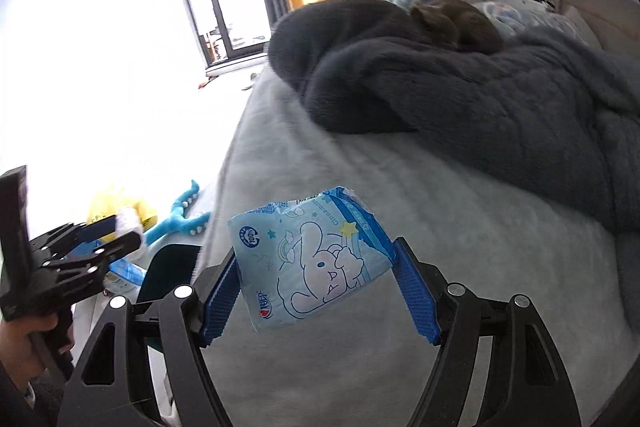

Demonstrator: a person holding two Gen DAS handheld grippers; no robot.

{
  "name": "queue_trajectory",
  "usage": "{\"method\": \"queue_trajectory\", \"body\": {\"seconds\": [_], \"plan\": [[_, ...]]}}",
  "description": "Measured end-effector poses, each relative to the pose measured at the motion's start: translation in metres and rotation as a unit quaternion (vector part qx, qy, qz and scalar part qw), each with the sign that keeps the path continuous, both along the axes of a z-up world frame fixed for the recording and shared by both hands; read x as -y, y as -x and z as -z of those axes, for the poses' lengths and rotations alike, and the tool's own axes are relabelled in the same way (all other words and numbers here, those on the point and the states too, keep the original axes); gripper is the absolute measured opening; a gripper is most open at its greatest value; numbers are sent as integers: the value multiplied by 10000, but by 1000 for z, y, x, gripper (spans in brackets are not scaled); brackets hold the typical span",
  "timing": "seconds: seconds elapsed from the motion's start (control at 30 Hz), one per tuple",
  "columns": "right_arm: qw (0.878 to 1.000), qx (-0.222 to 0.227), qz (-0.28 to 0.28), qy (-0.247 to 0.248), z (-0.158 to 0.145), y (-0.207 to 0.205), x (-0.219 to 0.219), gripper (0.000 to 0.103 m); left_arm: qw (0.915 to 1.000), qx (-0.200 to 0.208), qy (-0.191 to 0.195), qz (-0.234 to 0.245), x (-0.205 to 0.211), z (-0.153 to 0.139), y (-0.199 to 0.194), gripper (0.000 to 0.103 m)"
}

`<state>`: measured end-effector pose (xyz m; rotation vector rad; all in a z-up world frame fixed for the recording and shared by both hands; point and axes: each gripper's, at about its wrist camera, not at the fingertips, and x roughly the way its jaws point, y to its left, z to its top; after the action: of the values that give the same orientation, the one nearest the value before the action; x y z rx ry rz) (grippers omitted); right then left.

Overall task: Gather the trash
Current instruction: 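Carry the bubble wrap and tissue packet in both grippers over the black bin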

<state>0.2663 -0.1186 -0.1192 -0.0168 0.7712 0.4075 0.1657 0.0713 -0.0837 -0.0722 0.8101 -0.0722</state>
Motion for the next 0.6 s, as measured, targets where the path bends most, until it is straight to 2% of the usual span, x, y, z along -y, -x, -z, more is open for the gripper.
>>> {"method": "queue_trajectory", "body": {"seconds": [0.2, 0.43, 0.6], "plan": [[9987, 211, -455, -9, -16, 18, -36, 74, 9985, -217, 348, -352, -29, 12, -3, 61], [9971, 154, -720, -185, -15, 19, -69, 74, 9949, -725, 389, -583, -58, 41, -1, 61], [9956, 123, -892, -275, -16, 19, -95, 74, 9911, -1149, 348, -578, -79, 71, 3, 61]]}}
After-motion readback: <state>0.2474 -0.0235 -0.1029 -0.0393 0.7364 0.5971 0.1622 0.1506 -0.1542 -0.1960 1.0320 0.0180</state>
